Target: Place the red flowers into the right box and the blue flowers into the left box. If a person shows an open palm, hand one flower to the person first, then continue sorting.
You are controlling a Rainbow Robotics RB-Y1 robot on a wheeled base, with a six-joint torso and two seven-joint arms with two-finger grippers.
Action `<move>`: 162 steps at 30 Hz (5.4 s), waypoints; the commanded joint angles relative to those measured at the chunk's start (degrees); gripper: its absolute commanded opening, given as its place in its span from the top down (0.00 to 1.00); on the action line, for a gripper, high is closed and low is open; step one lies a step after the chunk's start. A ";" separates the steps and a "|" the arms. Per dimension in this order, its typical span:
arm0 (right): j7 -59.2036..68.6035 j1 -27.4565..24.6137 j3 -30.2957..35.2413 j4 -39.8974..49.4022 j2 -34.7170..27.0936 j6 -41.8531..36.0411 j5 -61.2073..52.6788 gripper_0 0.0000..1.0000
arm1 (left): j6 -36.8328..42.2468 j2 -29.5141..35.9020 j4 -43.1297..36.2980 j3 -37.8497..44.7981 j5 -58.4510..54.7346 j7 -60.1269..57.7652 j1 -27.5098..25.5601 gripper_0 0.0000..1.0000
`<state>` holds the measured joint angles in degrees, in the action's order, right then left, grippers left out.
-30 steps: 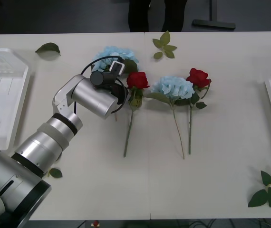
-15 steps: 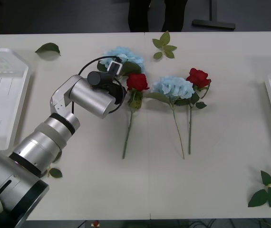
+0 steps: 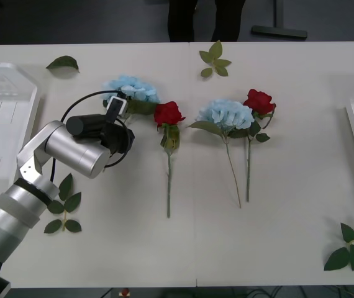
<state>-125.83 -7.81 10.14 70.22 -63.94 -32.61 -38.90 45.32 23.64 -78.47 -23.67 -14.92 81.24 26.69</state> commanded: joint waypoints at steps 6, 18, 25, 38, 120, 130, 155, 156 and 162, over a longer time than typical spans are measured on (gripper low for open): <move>-0.30 0.86 -1.00 0.44 -0.04 1.32 -0.30 0.57 | 14.70 2.20 -11.45 4.95 -2.57 1.29 -3.14 0.12; -1.00 1.21 -1.35 6.86 -0.92 0.71 -5.04 0.00 | 18.92 1.76 -11.45 5.92 -5.12 1.29 0.99 0.00; -0.65 2.71 2.25 15.91 -2.50 -12.30 -15.41 0.00 | 18.57 -0.70 -7.84 5.48 -4.41 1.11 4.07 0.00; 16.23 16.33 5.15 32.08 -2.85 -45.96 -27.28 0.00 | 11.28 -2.63 1.03 5.39 -2.48 2.78 5.65 0.08; 57.45 47.45 -33.43 8.97 34.24 -39.02 15.61 0.00 | -5.16 21.45 11.93 42.83 -13.91 15.26 -9.38 0.65; 56.30 47.45 -33.69 5.89 34.32 -37.44 16.58 0.00 | 4.86 21.54 5.69 44.24 -15.75 15.35 -9.47 0.02; 56.74 47.45 -37.91 4.84 34.32 -36.38 17.28 0.25 | 33.78 18.81 -28.41 34.39 -38.16 13.94 -3.40 0.01; 56.83 47.45 -37.91 4.75 34.32 -36.38 17.19 0.40 | 32.63 17.76 -28.76 32.28 -38.96 13.59 -3.14 0.01; 57.27 47.45 -37.91 4.84 34.32 -36.38 16.23 1.00 | 24.11 12.84 -28.23 19.71 -36.14 12.80 -2.79 0.01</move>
<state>-68.51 38.01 -28.40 74.34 -29.39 -69.15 -22.24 72.38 38.11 -105.69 0.00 -53.11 97.08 22.70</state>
